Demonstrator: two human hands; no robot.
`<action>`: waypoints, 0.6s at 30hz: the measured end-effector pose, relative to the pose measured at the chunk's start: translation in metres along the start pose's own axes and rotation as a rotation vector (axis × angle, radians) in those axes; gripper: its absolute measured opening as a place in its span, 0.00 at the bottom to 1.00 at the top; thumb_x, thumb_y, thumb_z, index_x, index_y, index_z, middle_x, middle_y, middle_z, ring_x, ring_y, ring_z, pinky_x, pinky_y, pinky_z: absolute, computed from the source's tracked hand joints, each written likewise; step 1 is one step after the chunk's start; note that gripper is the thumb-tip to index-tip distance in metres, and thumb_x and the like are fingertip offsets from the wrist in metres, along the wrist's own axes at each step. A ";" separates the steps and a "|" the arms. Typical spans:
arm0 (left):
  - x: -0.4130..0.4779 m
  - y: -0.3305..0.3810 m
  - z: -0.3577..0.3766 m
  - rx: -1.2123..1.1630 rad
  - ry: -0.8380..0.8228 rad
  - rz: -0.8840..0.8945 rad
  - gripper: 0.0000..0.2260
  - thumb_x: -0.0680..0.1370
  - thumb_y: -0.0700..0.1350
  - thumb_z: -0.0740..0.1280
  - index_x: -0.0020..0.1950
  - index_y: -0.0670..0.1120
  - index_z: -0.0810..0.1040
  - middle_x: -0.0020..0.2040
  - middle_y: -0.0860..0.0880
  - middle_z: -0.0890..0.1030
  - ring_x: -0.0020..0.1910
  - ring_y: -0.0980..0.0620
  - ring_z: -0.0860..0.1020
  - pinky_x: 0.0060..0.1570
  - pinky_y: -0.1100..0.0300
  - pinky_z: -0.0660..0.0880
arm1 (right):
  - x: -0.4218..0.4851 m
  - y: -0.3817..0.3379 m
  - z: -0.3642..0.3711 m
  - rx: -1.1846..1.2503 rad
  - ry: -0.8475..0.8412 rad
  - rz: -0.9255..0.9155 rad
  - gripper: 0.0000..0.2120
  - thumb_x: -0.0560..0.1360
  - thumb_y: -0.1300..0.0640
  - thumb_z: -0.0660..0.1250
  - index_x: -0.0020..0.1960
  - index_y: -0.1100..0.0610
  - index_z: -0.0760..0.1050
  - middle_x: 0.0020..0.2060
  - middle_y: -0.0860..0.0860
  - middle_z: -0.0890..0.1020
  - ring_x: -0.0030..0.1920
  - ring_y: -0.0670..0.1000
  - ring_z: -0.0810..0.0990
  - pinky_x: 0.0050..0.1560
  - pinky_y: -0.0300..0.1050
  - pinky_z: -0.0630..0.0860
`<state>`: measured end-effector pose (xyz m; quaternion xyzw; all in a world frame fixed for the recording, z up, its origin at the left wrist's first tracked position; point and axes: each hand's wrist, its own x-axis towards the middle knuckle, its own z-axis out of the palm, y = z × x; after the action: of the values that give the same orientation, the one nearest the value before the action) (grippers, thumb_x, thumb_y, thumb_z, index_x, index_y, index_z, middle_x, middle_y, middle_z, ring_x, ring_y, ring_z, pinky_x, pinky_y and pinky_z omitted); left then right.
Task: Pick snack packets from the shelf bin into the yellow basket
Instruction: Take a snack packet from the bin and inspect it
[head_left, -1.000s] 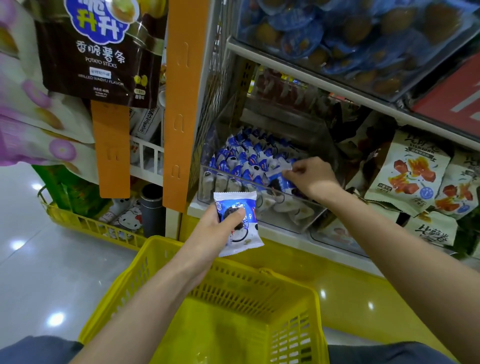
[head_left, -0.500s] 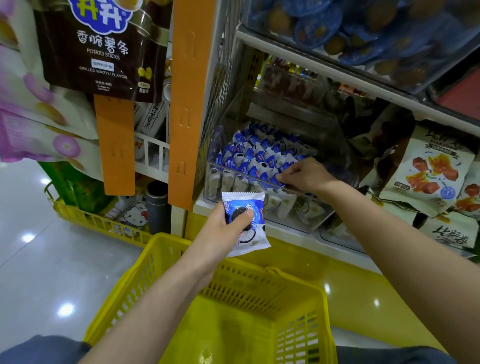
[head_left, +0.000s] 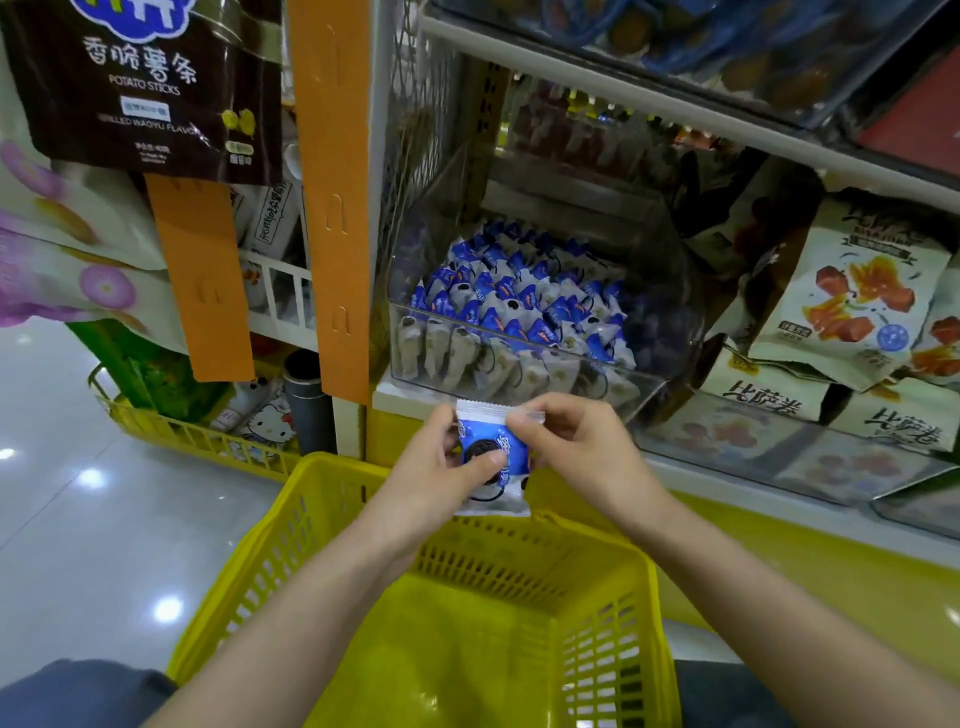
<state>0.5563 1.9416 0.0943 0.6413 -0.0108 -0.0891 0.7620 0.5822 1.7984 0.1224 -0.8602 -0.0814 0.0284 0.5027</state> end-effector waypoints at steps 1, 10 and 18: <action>0.000 -0.002 0.001 0.027 -0.005 0.006 0.13 0.75 0.35 0.66 0.58 0.43 0.73 0.51 0.48 0.81 0.44 0.60 0.81 0.41 0.70 0.76 | -0.001 0.003 -0.001 0.022 0.006 0.003 0.10 0.74 0.59 0.68 0.35 0.49 0.78 0.31 0.47 0.81 0.32 0.43 0.77 0.37 0.45 0.77; 0.002 -0.007 0.006 0.114 0.131 -0.026 0.10 0.78 0.45 0.62 0.40 0.42 0.74 0.39 0.41 0.76 0.40 0.49 0.74 0.43 0.53 0.70 | -0.016 0.011 0.002 -0.213 0.023 -0.160 0.06 0.74 0.55 0.68 0.38 0.49 0.77 0.32 0.43 0.79 0.34 0.40 0.76 0.36 0.38 0.74; 0.002 -0.010 0.008 0.029 0.081 -0.127 0.09 0.77 0.48 0.63 0.44 0.45 0.79 0.40 0.48 0.81 0.41 0.55 0.78 0.45 0.56 0.72 | -0.021 0.007 -0.004 -0.492 0.069 -0.320 0.05 0.75 0.54 0.66 0.42 0.54 0.77 0.35 0.46 0.78 0.37 0.45 0.76 0.39 0.42 0.72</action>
<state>0.5557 1.9319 0.0860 0.6549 0.0593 -0.1112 0.7451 0.5626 1.7880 0.1173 -0.9328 -0.2033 -0.1011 0.2798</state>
